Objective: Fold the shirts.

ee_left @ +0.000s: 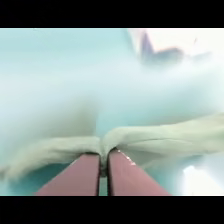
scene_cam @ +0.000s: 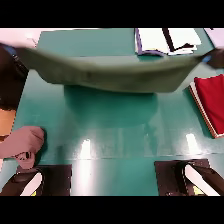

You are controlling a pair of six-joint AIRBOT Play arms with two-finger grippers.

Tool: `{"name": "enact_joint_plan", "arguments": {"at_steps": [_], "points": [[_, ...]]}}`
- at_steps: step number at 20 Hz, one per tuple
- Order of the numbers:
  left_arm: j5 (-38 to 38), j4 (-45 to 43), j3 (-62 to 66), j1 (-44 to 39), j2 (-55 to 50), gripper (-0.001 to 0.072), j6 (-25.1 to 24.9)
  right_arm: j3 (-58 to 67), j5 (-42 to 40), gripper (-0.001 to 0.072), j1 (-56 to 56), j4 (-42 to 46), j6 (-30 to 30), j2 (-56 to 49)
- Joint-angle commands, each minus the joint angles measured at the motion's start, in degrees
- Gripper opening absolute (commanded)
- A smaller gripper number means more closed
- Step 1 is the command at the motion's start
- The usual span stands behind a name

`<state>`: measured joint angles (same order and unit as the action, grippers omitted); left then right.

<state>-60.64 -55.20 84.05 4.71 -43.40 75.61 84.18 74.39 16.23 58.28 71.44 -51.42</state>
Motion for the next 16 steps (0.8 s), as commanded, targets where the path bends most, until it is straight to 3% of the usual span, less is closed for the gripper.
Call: {"name": "enact_joint_plan", "arguments": {"at_steps": [1, 6, 10, 13, 16], "points": [[1.29, -3.41, 19.08, -0.02, 4.52, 0.0027, 1.77, 12.33, -0.7, 0.0018, 4.83, 0.2, 0.22, 5.92], [1.03, -9.88, 30.51, -0.02, 4.44, 0.0027, 7.43, 22.27, 4.52, 0.0018, 12.92, 0.09, 2.19, 6.62], [-8.68, -11.78, 30.14, -0.04, -1.95, 0.0027, 8.74, 26.16, 8.39, 0.0017, 9.57, -0.15, 2.71, 0.72], [-11.06, -9.4, 22.23, -0.04, -9.57, 0.0027, 9.22, 26.08, 10.69, 0.0017, 3.87, 3.15, 3.98, -6.49], [-10.71, -7.34, 9.64, -0.04, -18.38, 0.0028, 7.85, 26.05, 13.62, 0.0017, -3.45, 13.81, 4.66, -15.72]]}}
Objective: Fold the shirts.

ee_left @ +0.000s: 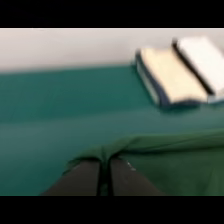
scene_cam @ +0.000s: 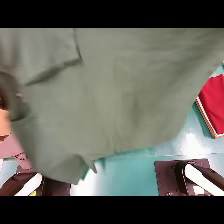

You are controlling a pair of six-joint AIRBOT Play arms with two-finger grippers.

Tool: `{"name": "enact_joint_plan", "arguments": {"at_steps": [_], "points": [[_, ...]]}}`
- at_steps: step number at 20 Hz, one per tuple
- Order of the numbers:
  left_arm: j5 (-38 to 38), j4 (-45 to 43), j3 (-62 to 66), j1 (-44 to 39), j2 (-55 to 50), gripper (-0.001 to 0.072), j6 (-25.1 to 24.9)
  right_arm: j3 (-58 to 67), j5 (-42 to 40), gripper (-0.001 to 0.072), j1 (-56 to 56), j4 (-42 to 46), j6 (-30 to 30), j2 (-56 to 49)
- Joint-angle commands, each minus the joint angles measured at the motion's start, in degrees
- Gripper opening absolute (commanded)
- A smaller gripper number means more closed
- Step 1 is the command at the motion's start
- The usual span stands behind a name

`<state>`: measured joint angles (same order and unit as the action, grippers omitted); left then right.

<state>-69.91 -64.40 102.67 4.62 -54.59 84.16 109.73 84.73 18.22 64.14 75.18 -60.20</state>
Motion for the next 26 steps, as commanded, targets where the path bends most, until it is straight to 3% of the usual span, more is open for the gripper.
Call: {"name": "enact_joint_plan", "arguments": {"at_steps": [1, 6, 11, 14, 18, 21, 26], "points": [[-0.48, 1.95, -12.72, 0.04, -10.36, 0.0028, -0.72, 0.5, 4.42, 0.0017, -8.07, 11.21, 1.01, -10.69], [4.87, 2.97, -20.0, -0.13, -27.45, 0.0028, -3.87, 0.5, 6.16, 0.0017, -13.84, 13.9, 4.24, -30.05], [14.34, 7.45, -19.91, -0.13, -35.21, 0.0027, -6.73, 0.52, -1.73, 0.0017, -14.03, 13.38, 8.0, -40.89], [15.87, 7.37, -19.69, -0.11, -35.69, 0.0027, -8.24, 0.52, -5.42, 0.0017, -13.6, 13.42, 7.96, -41.75], [8.09, 5.03, -19.89, -0.13, -35.76, 0.0027, -8.22, -0.33, -0.24, 0.0017, -11.02, 13.44, 7.48, -41.31], [5.81, 4.0, -22.43, -0.13, -35.76, 0.0028, -8.22, -10.05, -3.06, 0.0017, -9.77, 13.6, 7.28, -37.48], [8.74, 2.73, -28.09, -3.93, -35.76, 0.0028, -9.66, -26.25, -11.78, 0.0018, -9.44, 13.51, 7.3, -31.67]]}}
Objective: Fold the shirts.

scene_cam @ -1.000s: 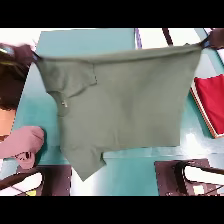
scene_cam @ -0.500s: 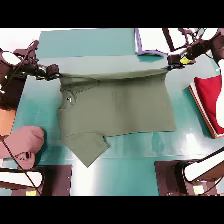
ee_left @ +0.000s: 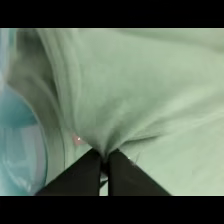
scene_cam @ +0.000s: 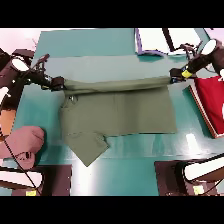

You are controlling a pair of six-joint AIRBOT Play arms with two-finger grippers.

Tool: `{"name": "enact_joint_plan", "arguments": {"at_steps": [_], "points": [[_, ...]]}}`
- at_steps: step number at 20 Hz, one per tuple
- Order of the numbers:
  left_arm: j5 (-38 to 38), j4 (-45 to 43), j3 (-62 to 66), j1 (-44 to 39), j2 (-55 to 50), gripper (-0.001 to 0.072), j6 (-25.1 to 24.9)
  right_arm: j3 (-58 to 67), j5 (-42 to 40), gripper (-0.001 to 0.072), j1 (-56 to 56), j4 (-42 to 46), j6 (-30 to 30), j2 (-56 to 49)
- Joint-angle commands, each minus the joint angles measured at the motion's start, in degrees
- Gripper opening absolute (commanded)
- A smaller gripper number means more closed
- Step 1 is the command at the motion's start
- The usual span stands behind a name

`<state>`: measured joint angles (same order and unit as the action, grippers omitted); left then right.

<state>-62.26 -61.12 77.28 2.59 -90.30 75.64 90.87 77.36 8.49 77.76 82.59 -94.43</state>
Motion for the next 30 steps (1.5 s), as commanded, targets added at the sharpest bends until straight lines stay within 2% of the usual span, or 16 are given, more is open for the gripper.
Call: {"name": "enact_joint_plan", "arguments": {"at_steps": [1, 5, 6, 7, 8, 11, 16, 18, 21, 23, 26, 27, 30], "points": [[1.6, -1.03, -3.32, -2.49, -0.04, 0.0028, -1.09, -8.74, -4.46, 0.0018, 0.28, -0.13, -0.11, 2.75], [-0.28, -2.32, -3.65, -3.02, -0.04, 0.003, -0.52, -10.14, -3.76, 0.0033, 0.28, -1.25, -0.15, 2.78], [-1.55, -2.54, -3.65, -2.99, -0.04, 0.0091, -0.46, -9.6, -3.8, 0.02, 0.35, -3.28, -0.15, 2.75], [-2.6, -2.51, -3.63, -2.99, 0.04, 0.0394, 0.02, -8.81, -3.65, 0.0333, 0.9, -5.05, -0.42, 2.78], [-3.78, -2.89, -3.63, -2.78, 0.42, 0.0534, 1.6, -7.85, -2.82, 0.0334, 0.96, -7.06, -1.36, 2.78], [-7.34, -3.43, -3.69, -0.17, 4.17, 0.0533, 2.54, -9.01, 0.83, 0.0334, 2.73, -9.11, -5.18, 6.01], [-8.81, -7.15, -14.51, 1.97, 19.3, 0.0533, 4.15, -29.44, 0.87, 0.0339, 13.4, -9.14, -8.85, 20.83], [-8.72, -7.06, -21.22, 1.97, 25.81, 0.0533, 5.66, -37.83, 0.96, 0.0505, 19.5, -9.18, -10.1, 25.35], [-8.74, -7.02, -28.37, 1.97, 33.05, 0.0533, 7.06, -47.98, 0.68, 0.0504, 26.6, -9.33, -11.39, 28.79], [-8.98, -7.02, -30.47, 1.97, 35.65, 0.0533, 7.52, -52.59, 0.46, 0.0503, 27.61, -9.4, -12.31, 29.42], [-9.2, -6.99, -30.56, 1.97, 36.17, 0.0533, 7.96, -56.98, -1.18, 0.0493, 27.58, -14.29, -13.31, 28.35], [-9.22, -7.02, -30.56, 1.97, 36.17, 0.0533, 7.96, -57.79, -1.6, 0.0448, 27.45, -15.91, -13.79, 27.71], [-9.53, -7.04, -30.56, 1.97, 36.2, 0.0533, 7.96, -58.1, -1.75, 0.0422, 23.96, -16.59, -14.27, 26.95]]}}
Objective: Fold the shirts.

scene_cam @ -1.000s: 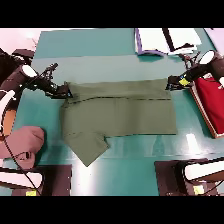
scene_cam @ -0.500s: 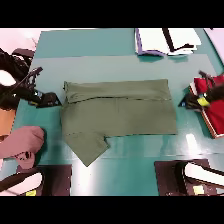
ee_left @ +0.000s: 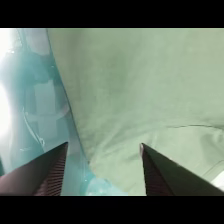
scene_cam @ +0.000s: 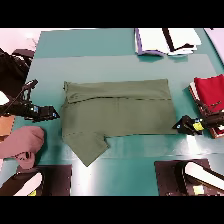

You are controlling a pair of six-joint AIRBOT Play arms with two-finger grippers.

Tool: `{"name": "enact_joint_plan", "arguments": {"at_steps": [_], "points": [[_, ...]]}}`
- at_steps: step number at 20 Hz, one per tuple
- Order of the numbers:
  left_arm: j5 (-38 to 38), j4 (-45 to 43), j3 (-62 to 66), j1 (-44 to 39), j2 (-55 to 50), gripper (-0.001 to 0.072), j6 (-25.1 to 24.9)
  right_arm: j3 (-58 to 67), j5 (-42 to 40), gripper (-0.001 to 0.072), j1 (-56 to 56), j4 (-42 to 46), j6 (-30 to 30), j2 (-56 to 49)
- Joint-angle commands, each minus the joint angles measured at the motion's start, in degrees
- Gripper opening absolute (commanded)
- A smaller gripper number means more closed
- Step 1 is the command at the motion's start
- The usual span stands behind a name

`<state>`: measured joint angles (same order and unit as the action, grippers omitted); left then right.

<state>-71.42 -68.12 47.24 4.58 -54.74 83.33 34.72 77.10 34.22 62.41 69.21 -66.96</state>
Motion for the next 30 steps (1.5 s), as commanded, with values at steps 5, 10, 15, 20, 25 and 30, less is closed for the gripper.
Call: {"name": "enact_joint_plan", "arguments": {"at_steps": [5, 10, 15, 20, 25, 30], "points": [[-4.02, -0.92, -1.99, -0.02, 1.64, 0.0533, 0.74, -1.84, -4.98, 0.0019, -8.79, -0.9, -2.36, 5.16], [-2.54, 1.95, -16.5, -0.02, 9.73, 0.0534, 4.98, -1.84, -4.96, 0.0019, -8.79, -1.01, -2.27, 10.51], [3.93, 11.13, -27.17, -0.02, 10.4, 0.0534, 4.79, -1.84, -5.05, 0.0019, -8.79, -1.42, -2.25, 10.51], [8.39, 17.03, -30.95, -0.04, 10.4, 0.0533, 2.71, -1.84, -5.11, 0.0019, -8.79, -1.44, -2.25, 10.54], [11.17, 19.06, -30.99, -10.45, 10.4, 0.0531, 2.32, -1.84, -4.96, 0.0019, -8.79, -1.42, -2.21, 10.54], [5.86, 14.56, -28.44, -11.37, 10.43, 0.0027, 2.93, 3.37, -1.25, 0.0019, -8.79, -0.94, -2.23, 10.54]]}}
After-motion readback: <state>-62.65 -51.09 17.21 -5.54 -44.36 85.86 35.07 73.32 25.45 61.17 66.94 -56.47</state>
